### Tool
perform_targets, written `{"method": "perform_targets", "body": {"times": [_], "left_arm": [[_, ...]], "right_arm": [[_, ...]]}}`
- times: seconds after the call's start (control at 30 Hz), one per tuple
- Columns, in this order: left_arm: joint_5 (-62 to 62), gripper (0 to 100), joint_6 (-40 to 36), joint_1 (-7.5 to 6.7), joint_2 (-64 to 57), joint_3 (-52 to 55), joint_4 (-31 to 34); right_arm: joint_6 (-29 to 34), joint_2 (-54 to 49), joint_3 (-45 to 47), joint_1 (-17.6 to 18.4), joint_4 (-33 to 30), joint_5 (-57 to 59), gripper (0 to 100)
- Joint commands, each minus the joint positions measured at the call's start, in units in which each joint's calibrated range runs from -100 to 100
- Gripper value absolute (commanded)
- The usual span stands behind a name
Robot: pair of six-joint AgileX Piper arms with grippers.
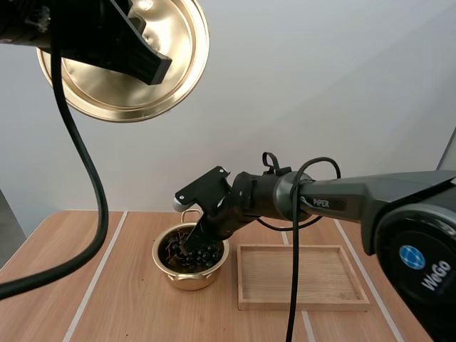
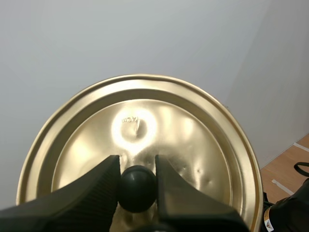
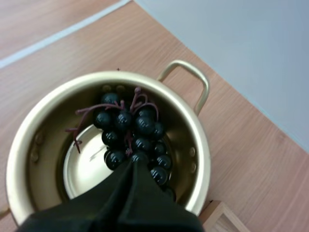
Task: Open the lid, put the grape in the pot, and close it
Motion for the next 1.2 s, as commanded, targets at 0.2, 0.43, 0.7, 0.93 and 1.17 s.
{"method": "perform_targets", "body": {"times": [0.2,0.43,0.7,0.93,1.17], "left_arm": [[-0.6,0,-0.5,0.0,-0.3,-0.5,0.1],[-0.6,0,-0.5,0.0,-0.3,-0.5,0.1],[-0.6,0,-0.5,0.0,-0.3,-0.5,0.1],[-0.6,0,-0.5,0.0,-0.3,-0.5,0.1],[-0.6,0,-0.5,0.0,-0.2,-0.5,0.1]], "right_arm": [[0.3,10.3,-0.1,-0.2,-1.7,-1.6,0],[0.3,9.1,-0.2,-0.2,-1.7,-2.5,0],[2.4,-3.7,-0.2,-0.2,-1.7,-0.6,0],[6.4,-15.6,-0.2,-0.2,-5.3,13.3,0],[13.2,-26.4,4.1,-3.0,-12.5,21.4,0]]}}
